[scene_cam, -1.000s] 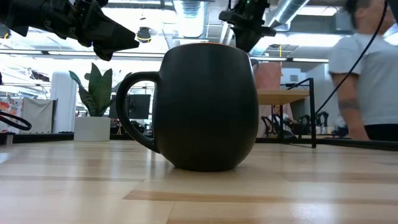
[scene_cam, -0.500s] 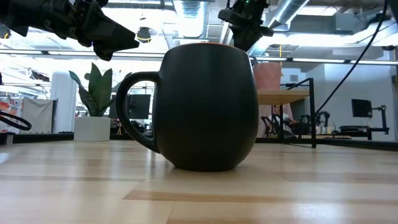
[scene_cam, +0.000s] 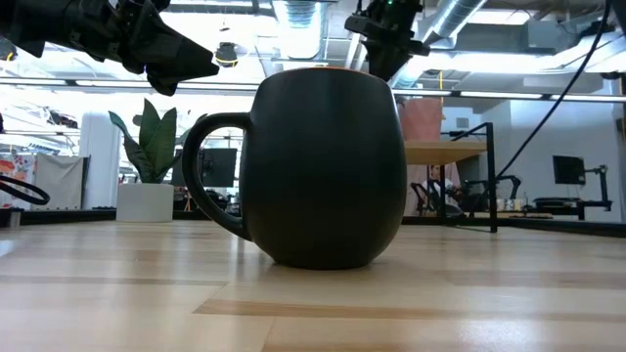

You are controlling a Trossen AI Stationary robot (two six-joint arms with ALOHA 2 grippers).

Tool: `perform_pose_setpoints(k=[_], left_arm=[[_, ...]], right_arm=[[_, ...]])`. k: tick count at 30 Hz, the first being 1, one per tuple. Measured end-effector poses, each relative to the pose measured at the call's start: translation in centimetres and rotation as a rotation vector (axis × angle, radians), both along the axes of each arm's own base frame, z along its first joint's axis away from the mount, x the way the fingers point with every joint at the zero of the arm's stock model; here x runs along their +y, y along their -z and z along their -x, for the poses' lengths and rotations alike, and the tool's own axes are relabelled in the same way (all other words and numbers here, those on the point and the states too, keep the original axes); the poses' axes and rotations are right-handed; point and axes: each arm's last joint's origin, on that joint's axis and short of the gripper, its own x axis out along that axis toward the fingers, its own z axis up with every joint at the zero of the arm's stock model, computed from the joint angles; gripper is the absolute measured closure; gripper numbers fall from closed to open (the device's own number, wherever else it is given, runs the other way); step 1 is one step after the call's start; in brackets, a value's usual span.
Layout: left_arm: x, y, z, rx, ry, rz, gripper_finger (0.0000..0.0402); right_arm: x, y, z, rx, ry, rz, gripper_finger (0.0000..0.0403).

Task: Place coffee mugs
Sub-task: Put the black-orange mug on the shelf

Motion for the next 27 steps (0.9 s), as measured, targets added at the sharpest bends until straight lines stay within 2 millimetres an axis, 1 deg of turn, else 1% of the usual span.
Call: perform_pose_setpoints(k=[4, 7, 10, 12, 14, 16, 18, 20, 22, 25, 27], left_arm=[[0.0, 0.0, 0.0, 0.0, 0.0, 0.0, 0.0264], [0.0, 0.1, 0.0, 0.006, 0.0, -0.001, 0.0264], [0.0, 0.1, 0.0, 0.012, 0.0, -0.001, 0.0264], [0.0, 0.1, 0.0, 0.011, 0.0, -0.001, 0.0264], [0.0, 0.1, 0.0, 0.011, 0.0, -0.001, 0.0264], [0.0, 0.1, 0.0, 0.01, -0.001, 0.012, 0.0264], [0.0, 0.1, 0.0, 0.008, -0.002, 0.022, 0.0264], [0.0, 0.1, 0.0, 0.008, -0.002, 0.023, 0.0264], [0.0, 0.1, 0.0, 0.008, 0.001, 0.025, 0.0264], [-0.1, 0.1, 0.0, 0.007, 0.013, 0.041, 0.0264], [-0.1, 0.2, 0.0, 0.012, 0.015, 0.043, 0.0264]], right_arm=[[0.0, -0.2, 0.0, -0.006, -0.025, 0.017, 0.0285], [0.2, -0.7, 0.5, 0.011, -0.063, 0.031, 0.0285], [1.6, -1.8, 1.6, 0.025, -0.106, 0.038, 0.0285], [3.0, -2.4, 2.1, 0.025, -0.143, 0.036, 0.0285], [4.9, -2.9, 2.6, 0.029, -0.184, 0.027, 0.0285], [7.3, -3.3, 2.8, 0.023, -0.237, 0.018, 0.0285], [9.9, -3.4, 2.6, 0.017, -0.305, 0.01, 0.0285], [12.7, -2.8, 2.0, 0.003, -0.391, 0.011, 0.0285], [15.5, -1.5, 1.2, -0.013, -0.476, 0.026, 0.0285], [19.2, 1.9, 0.2, -0.022, -0.584, 0.039, 0.0285], [21.0, 4.6, -0.1, -0.019, -0.629, 0.017, 0.0285]])
